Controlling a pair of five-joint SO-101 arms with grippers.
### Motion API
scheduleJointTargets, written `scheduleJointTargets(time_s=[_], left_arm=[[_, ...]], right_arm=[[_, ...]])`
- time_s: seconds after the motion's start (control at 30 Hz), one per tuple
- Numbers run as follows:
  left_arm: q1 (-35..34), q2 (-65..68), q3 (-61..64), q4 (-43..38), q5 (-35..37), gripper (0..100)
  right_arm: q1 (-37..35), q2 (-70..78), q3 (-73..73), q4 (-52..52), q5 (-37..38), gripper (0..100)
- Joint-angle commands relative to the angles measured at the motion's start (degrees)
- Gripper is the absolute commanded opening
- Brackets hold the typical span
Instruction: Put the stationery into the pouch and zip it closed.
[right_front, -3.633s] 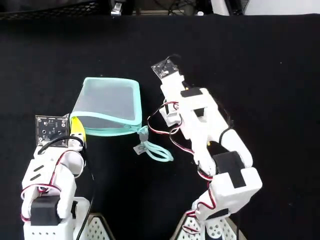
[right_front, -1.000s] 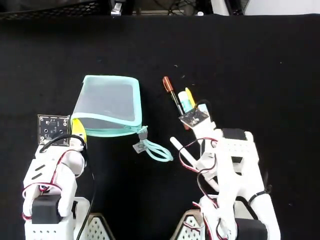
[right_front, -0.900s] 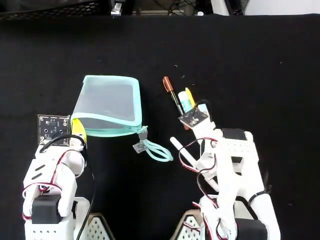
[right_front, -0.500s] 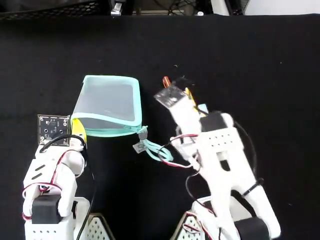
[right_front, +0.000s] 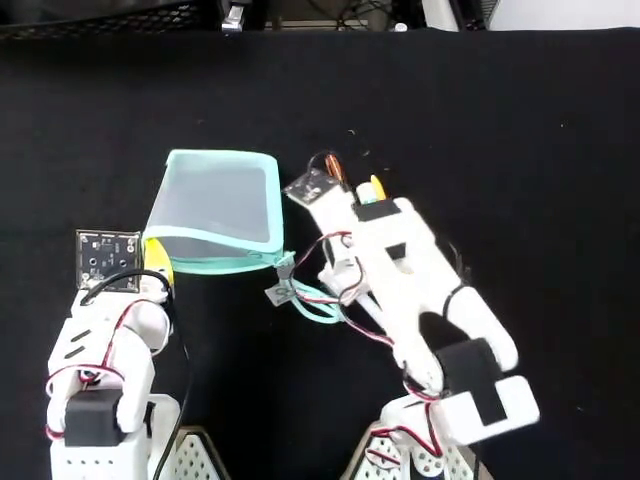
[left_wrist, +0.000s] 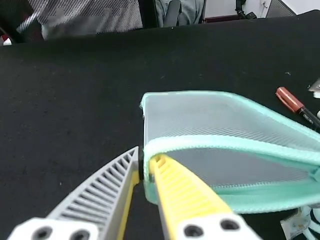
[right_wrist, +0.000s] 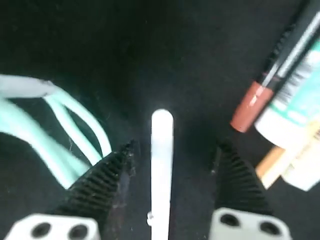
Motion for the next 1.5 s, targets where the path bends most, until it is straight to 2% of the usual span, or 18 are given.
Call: scheduleJointTargets(time_s=[0.0, 0.17, 0.37, 0.43, 0.6, 0.67, 0.9, 1.1, 1.23, 1.47], left_arm=[[-0.5, 0.4, 0.1, -1.9, -0.4, 3], [-0.5, 0.4, 1.2, -3.0, -0.4, 3], [-0.5, 0.3, 1.3, -3.0, -0.4, 3], [-0.5, 0.3, 1.3, -3.0, -0.4, 3], [-0.5, 0.4, 1.3, -3.0, -0.4, 3], [-0.5, 0.4, 1.3, -3.0, -0.4, 3], [-0.5, 0.4, 1.3, -3.0, -0.4, 3], [-0.5, 0.3, 1.3, -3.0, -0.4, 3], [-0.5, 0.3, 1.3, -3.0, -0.4, 3], [-0.5, 0.4, 1.3, -3.0, -0.4, 3]], right_arm=[[-3.3, 0.3, -2.2, -1.1, -0.1, 16.5], [-4.7, 0.9, -2.2, -3.5, -0.3, 14.6], [-1.8, 5.1, -2.2, -3.7, -0.2, 1.2], [-0.7, 6.3, -2.2, -3.7, -0.1, 5.3], [-0.1, 6.8, -2.2, -3.5, 1.1, 26.8], [-0.2, 6.8, -2.2, -3.3, 2.9, 28.0], [0.1, 6.8, -1.5, -1.2, 3.0, 17.8], [0.1, 6.8, -1.5, -1.3, 3.0, 16.1], [0.1, 6.2, -1.9, -1.4, 3.0, 0.7], [0.0, -8.6, -2.0, 4.2, 0.2, 1.2]])
